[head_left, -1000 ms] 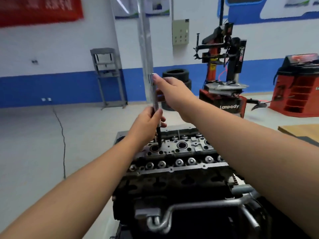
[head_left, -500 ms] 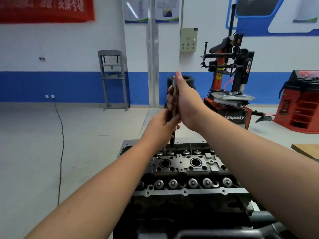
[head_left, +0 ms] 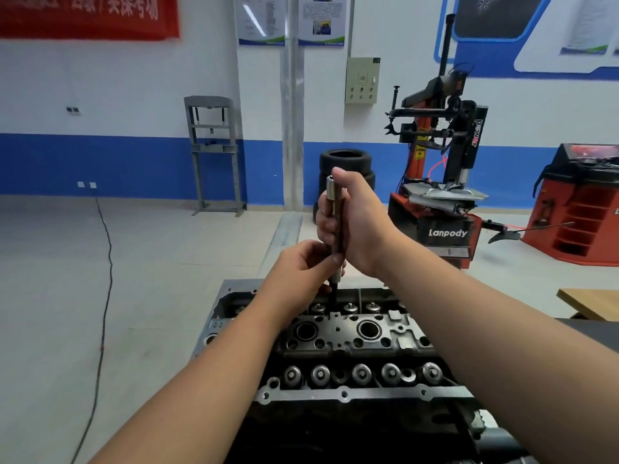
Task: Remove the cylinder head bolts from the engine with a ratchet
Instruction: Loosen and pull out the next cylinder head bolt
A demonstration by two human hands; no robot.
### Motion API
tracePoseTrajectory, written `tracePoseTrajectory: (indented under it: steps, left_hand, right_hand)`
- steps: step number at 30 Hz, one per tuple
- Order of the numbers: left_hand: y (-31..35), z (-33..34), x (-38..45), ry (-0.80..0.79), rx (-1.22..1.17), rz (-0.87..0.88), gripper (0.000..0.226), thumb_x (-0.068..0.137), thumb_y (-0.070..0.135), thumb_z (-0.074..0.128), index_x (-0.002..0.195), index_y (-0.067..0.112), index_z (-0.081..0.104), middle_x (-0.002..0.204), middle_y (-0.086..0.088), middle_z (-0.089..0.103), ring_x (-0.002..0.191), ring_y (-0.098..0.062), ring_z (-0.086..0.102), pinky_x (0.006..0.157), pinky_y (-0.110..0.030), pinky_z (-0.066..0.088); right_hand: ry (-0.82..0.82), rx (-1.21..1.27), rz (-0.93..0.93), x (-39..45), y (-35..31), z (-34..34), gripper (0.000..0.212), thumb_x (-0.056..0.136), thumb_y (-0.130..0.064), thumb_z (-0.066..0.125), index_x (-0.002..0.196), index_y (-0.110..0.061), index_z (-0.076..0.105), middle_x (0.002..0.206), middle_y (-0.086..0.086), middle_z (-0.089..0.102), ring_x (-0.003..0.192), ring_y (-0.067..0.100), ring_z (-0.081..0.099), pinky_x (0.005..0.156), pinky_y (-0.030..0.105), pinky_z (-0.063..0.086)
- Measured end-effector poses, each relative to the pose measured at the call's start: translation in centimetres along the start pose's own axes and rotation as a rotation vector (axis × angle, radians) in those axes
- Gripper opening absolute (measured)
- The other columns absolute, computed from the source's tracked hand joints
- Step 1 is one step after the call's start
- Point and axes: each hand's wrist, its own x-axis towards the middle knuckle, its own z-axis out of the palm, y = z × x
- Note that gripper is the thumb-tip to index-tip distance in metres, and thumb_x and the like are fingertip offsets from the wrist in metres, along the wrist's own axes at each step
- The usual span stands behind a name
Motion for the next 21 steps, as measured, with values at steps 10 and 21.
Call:
tracePoseTrajectory:
  steps: [10, 21]
  left_hand:
    - [-0.3, -0.1, 0.1, 0.035, 0.174, 0.082, 0.012, 0.092, 0.038, 0.066, 0.096, 0.027, 0.070, 0.082, 0.007, 0.077, 0.080, -0.019, 0.071, 0.078, -0.041, 0.060]
    - [-0.3, -0.3, 0.2, 0.062, 0.030, 0.021, 0.018, 0.089, 0.033, 0.076, 0.097, 0.018, 0.071, 0.080, 0.004, 0.079, 0.080, -0.009, 0.075, 0.059, -0.018, 0.053]
  right_hand:
    - [-0.005, 0.052, -0.017, -0.1, 0.5, -0.9, 0.049, 0.089, -0.051, 0.043, 0.058, -0.014, 0.043, 0.054, 0.002, 0.030, 0.053, 0.019, 0.025, 0.052, 0.030, 0.026]
    - [-0.011, 0.093, 0.002, 0.4, -0.1, -0.6, 0.047, 0.091, -0.048, 0.039, 0.058, -0.014, 0.039, 0.054, 0.000, 0.028, 0.053, 0.019, 0.021, 0.055, 0.034, 0.018]
